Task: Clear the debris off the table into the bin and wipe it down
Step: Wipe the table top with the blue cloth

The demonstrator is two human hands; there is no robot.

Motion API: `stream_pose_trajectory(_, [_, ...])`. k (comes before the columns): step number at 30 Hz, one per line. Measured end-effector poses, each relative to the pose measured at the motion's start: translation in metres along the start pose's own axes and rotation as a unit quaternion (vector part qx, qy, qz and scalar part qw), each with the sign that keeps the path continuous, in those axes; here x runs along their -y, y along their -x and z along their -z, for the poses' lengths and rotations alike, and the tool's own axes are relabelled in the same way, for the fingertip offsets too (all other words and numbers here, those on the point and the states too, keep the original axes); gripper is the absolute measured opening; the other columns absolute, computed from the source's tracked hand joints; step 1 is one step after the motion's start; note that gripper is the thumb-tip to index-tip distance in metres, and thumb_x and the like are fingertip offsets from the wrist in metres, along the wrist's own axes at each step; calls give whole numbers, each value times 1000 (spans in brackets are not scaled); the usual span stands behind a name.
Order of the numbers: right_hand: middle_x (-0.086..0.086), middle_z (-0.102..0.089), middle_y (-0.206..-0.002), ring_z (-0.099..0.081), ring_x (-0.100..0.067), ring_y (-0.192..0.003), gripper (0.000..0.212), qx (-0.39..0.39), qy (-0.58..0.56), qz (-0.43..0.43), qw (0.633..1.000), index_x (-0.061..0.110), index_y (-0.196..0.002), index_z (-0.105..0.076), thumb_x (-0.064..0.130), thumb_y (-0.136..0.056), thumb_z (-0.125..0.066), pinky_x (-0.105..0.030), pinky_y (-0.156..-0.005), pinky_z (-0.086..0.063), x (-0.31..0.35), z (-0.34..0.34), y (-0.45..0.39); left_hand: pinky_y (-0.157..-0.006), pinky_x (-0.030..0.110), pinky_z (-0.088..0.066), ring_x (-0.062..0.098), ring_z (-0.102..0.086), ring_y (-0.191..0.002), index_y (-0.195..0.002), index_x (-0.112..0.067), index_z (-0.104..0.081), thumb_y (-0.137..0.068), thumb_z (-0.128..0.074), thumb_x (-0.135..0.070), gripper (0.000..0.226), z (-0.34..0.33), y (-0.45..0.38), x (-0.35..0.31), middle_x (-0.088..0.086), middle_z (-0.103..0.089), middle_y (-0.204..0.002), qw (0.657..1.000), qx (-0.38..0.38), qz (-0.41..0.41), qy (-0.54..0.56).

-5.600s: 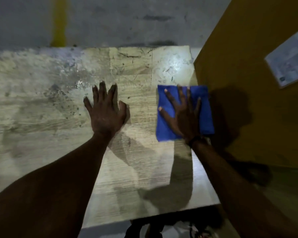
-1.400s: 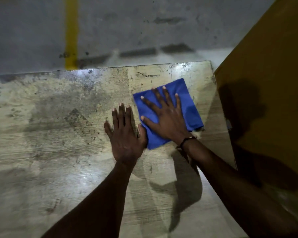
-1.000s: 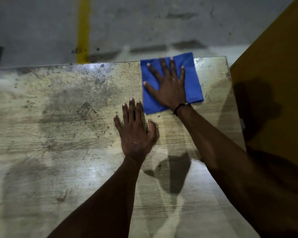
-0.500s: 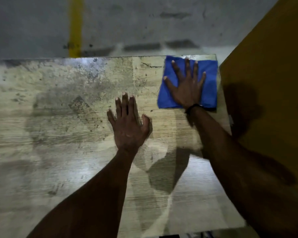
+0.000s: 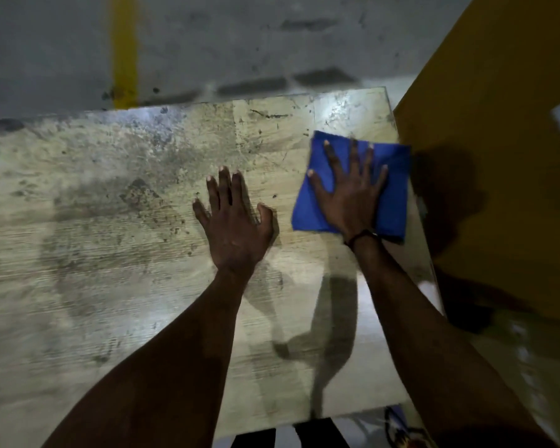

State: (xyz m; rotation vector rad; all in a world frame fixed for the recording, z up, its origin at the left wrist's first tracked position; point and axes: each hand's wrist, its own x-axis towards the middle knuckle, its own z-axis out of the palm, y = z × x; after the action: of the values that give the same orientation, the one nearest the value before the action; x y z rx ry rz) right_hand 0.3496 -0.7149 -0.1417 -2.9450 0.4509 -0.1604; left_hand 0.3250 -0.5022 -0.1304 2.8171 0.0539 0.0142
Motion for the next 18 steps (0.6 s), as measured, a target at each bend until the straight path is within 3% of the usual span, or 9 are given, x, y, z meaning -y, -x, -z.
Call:
stream_pose_trajectory(5, [2,-17,-177,-7,-29,-165,66,14,-17,94,995,47,-164,-29,73,-103,-33,-63,-128,-9,12,12,92,-127,64,-9,29,-9,-164,-168,-18,-22,-97,-36,-56,82,4,-1,1,5,-12,-177,1000,15,-6,-11])
stream_pose_trajectory(10, [2,-17,-177,-4,-27,-165,68,29,-19,49,998,44,-163,-32,70,-102,-45,-62,-128,-13,-50,41,206,-127,66,-7,33,-7,-164,-168,-15,-19,-99,-38,-59,84,7,3,4,9,-10,-177,999,32,-25,-22])
stream_pose_trajectory(15, [1,-17,-177,-7,-31,-165,69,27,6,-29,999,49,-164,-26,75,-101,-37,-64,-128,-9,-63,37,181,-125,68,-8,36,-7,-163,-168,-14,-20,-94,-30,-64,90,2,2,8,11,-11,-177,997,40,-42,-48])
stream_pose_trajectory(18, [0,-21,-176,-11,-32,-164,68,16,5,26,1000,47,-163,-31,74,-101,-36,-62,-128,-11,-35,27,168,-126,67,-6,37,-7,-163,-168,-15,-23,-95,-34,-61,87,3,3,10,12,-12,-177,997,38,-54,-32])
